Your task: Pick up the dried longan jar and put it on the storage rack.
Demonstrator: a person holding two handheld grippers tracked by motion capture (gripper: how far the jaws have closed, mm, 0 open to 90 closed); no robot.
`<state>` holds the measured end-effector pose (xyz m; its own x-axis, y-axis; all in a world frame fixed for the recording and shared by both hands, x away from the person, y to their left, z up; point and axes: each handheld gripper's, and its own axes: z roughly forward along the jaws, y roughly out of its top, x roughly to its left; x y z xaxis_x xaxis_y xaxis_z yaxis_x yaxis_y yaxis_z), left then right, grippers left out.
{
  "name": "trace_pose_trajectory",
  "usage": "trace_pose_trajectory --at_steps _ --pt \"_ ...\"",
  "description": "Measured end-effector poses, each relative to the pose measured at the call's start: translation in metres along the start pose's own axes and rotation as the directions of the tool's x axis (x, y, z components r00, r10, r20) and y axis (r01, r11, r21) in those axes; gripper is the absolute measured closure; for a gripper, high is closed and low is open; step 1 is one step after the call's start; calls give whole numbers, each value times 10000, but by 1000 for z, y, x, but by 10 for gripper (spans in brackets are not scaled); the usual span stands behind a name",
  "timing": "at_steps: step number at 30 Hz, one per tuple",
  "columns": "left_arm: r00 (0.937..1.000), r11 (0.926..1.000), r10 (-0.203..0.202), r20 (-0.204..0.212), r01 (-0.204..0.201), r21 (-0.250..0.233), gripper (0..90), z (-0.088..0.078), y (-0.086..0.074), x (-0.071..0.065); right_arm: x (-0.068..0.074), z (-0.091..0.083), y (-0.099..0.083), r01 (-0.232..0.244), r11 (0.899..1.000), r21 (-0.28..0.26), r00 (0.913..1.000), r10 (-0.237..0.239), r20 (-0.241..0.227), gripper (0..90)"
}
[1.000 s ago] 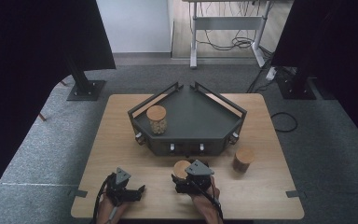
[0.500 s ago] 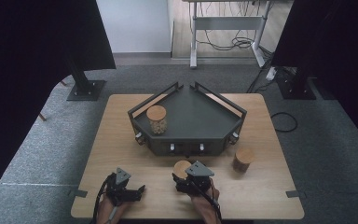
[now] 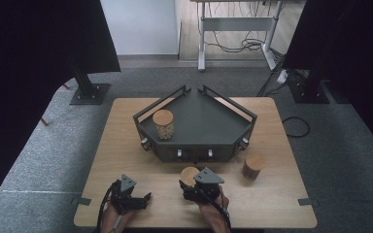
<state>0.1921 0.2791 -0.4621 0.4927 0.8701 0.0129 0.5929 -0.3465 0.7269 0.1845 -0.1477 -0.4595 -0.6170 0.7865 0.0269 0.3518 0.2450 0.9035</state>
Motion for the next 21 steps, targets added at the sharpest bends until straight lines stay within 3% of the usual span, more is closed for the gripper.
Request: trace_pose_trajectory --at_steps 21 --pt "10000 10000 10 12 -10 0 27 0 0 0 0 -18 15 97 9978 -660 9999 -90 102 226"
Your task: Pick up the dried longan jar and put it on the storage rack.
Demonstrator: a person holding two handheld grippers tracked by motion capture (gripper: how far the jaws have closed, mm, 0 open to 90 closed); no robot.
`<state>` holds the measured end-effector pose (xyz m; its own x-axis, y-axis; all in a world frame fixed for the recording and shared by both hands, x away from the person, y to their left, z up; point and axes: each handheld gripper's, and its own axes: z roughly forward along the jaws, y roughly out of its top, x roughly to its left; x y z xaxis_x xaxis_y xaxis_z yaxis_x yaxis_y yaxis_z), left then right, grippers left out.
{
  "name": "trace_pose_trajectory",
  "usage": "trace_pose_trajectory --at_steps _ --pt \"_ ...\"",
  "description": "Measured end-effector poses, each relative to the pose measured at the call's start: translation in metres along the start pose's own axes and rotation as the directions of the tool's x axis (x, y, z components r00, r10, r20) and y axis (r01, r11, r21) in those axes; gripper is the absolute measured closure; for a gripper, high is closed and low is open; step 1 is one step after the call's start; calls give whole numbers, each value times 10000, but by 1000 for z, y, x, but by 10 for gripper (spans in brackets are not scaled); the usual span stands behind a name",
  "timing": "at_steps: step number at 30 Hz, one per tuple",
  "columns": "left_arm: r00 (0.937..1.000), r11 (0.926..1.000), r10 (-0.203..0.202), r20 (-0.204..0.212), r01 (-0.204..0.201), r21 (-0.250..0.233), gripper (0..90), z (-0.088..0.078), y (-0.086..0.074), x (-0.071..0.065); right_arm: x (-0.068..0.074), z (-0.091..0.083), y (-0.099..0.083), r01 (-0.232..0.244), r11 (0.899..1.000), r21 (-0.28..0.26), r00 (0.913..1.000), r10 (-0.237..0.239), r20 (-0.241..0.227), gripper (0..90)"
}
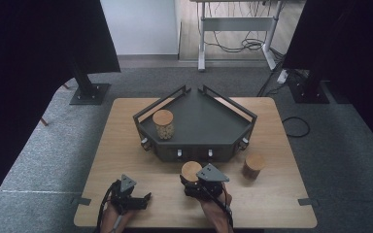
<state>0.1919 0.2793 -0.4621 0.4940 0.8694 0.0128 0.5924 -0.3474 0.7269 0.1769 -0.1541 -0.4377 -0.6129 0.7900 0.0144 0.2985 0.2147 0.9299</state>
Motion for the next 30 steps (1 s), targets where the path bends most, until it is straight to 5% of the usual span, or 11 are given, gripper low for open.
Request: trace_pose_trajectory --at_steps 30 --pt "10000 10000 -11 14 12 -15 27 0 0 0 -7 -8 32 68 9995 -319 10000 -69 -51 226"
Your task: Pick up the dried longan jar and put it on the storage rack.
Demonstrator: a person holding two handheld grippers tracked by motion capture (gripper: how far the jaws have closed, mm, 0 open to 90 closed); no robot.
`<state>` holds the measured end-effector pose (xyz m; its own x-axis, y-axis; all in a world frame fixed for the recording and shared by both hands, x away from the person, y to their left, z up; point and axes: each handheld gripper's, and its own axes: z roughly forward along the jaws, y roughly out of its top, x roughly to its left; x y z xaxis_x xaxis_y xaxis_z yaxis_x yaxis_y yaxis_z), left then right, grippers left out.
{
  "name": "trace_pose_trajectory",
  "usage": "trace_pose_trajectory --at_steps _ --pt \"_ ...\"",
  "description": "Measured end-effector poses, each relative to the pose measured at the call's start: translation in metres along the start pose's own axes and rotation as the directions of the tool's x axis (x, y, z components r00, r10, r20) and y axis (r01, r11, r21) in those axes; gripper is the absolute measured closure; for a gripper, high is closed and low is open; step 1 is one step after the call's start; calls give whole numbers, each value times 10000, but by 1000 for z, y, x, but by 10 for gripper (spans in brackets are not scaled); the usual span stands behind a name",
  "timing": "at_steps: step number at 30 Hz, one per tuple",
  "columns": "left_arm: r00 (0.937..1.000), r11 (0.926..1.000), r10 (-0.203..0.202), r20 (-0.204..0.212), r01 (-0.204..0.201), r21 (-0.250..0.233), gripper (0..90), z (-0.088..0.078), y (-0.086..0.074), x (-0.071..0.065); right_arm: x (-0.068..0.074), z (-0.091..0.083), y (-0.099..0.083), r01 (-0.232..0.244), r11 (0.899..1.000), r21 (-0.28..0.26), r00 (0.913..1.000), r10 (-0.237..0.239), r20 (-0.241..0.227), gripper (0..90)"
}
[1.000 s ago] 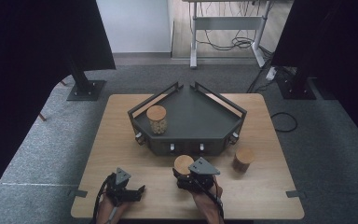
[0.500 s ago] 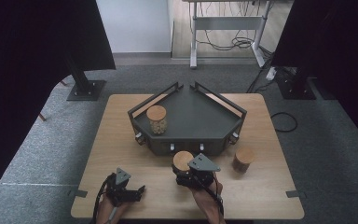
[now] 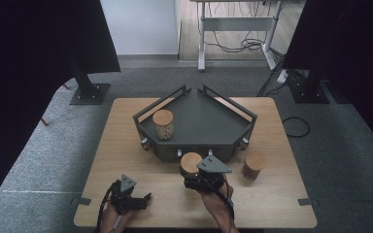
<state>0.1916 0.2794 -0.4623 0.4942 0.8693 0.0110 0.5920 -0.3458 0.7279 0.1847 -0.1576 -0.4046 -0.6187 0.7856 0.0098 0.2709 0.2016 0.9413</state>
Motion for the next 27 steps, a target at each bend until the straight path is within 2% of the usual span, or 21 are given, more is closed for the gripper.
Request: trace_pose_trajectory --at_steps 6,27 --pt "10000 10000 20 3 -20 17 26 0 0 0 -3 -2 6 -89 10000 -5 10000 89 -24 226" --pt "10000 10000 35 3 -35 21 26 0 0 0 -7 -4 23 45 10000 -33 10000 -45 -44 226"
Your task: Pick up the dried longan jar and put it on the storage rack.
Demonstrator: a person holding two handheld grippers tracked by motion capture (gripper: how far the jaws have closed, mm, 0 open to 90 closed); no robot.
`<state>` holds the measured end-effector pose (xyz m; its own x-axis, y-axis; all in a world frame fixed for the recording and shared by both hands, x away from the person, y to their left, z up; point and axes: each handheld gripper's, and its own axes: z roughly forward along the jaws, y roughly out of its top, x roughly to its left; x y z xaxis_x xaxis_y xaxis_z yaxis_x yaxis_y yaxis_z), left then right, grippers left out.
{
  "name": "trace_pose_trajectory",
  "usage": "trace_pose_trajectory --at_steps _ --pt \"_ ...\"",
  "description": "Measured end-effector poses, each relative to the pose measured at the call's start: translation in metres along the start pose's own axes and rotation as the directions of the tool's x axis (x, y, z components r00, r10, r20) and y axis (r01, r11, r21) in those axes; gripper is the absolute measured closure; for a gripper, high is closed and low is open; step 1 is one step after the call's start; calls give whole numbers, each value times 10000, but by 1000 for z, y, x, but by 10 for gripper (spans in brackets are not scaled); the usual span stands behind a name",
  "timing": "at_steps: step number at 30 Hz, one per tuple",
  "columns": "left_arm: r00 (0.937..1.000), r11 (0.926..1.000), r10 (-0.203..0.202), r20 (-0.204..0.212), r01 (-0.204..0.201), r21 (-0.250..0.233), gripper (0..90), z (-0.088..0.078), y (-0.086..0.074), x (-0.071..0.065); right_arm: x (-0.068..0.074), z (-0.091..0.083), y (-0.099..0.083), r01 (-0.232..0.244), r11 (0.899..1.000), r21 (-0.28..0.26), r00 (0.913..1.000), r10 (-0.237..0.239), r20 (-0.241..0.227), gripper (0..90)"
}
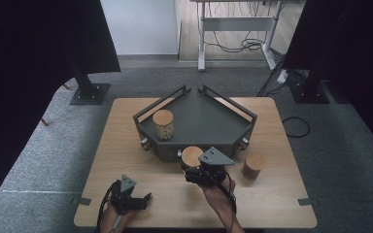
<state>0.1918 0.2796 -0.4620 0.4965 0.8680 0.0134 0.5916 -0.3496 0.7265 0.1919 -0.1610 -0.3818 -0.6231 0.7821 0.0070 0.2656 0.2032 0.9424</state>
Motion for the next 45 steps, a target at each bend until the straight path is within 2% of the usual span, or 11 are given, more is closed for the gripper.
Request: trace_pose_trajectory --at_steps 28,45 --pt "10000 10000 -1 1 1 1 25 0 0 0 -9 1 24 56 9998 -184 9999 -53 158 227" --pt "10000 10000 1 1 -1 11 25 0 0 0 -17 8 39 82 9997 -234 9996 -76 265 226"
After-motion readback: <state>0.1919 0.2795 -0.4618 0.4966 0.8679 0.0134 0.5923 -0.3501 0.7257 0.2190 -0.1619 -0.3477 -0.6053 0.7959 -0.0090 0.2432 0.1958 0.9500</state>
